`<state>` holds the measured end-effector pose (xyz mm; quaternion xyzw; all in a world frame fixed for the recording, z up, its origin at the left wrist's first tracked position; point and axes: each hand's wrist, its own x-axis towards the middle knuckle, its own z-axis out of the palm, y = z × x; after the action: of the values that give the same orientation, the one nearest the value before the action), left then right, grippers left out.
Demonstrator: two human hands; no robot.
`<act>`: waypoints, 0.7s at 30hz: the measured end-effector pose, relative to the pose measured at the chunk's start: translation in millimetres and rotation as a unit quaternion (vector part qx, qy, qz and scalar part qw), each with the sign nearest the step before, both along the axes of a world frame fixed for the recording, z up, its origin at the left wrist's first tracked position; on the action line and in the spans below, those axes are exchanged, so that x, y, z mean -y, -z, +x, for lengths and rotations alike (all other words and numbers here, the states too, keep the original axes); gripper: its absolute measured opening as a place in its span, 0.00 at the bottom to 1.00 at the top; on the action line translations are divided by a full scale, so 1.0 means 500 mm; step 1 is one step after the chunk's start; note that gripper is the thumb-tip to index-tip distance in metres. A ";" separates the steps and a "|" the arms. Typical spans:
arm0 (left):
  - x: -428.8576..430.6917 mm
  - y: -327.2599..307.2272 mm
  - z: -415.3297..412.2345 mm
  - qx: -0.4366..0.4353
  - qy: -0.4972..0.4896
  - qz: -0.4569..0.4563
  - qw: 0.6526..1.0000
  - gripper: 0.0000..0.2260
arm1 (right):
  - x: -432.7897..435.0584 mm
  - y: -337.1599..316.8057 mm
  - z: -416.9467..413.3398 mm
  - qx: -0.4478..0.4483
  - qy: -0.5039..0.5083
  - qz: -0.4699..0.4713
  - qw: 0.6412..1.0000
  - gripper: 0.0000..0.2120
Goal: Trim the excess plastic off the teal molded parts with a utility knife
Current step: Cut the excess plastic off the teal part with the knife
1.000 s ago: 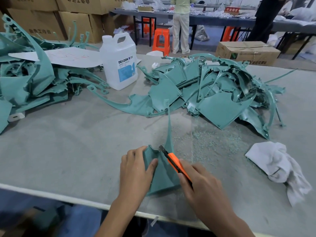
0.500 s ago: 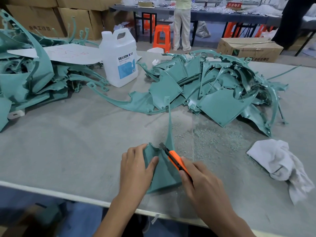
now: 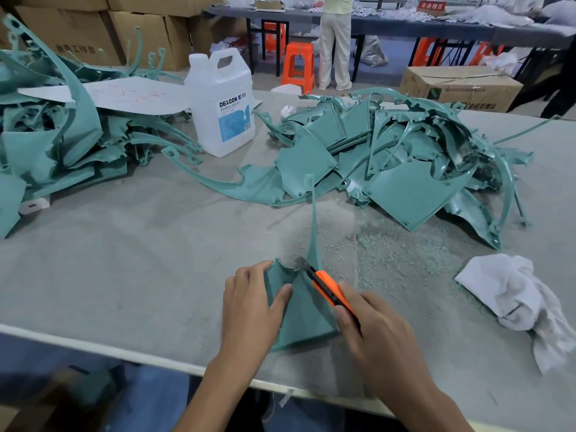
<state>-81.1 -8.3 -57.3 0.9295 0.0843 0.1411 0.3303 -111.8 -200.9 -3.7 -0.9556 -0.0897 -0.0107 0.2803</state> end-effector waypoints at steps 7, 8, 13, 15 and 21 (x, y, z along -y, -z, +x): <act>-0.001 -0.002 -0.002 -0.006 -0.001 0.001 1.000 0.22 | -0.008 0.003 -0.006 0.009 0.010 -0.007 1.000 0.21; -0.001 -0.003 -0.002 -0.007 -0.002 0.001 1.000 0.22 | -0.011 0.000 -0.008 0.013 0.003 -0.002 1.000 0.21; 0.000 -0.004 -0.003 -0.009 -0.003 -0.003 1.000 0.22 | -0.009 0.001 -0.007 0.020 0.009 -0.009 1.000 0.21; 0.000 -0.006 -0.003 -0.011 -0.005 -0.007 1.000 0.22 | -0.011 0.000 -0.014 0.031 0.009 -0.006 0.999 0.22; -0.012 -0.005 -0.002 -0.012 -0.006 -0.048 0.999 0.15 | -0.001 0.002 -0.011 0.021 0.034 -0.013 0.999 0.21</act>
<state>-81.9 -2.5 -54.6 0.9136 0.1002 0.1276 0.3729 -117.2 -200.3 -4.6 -0.9613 -0.0635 -0.0394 0.2651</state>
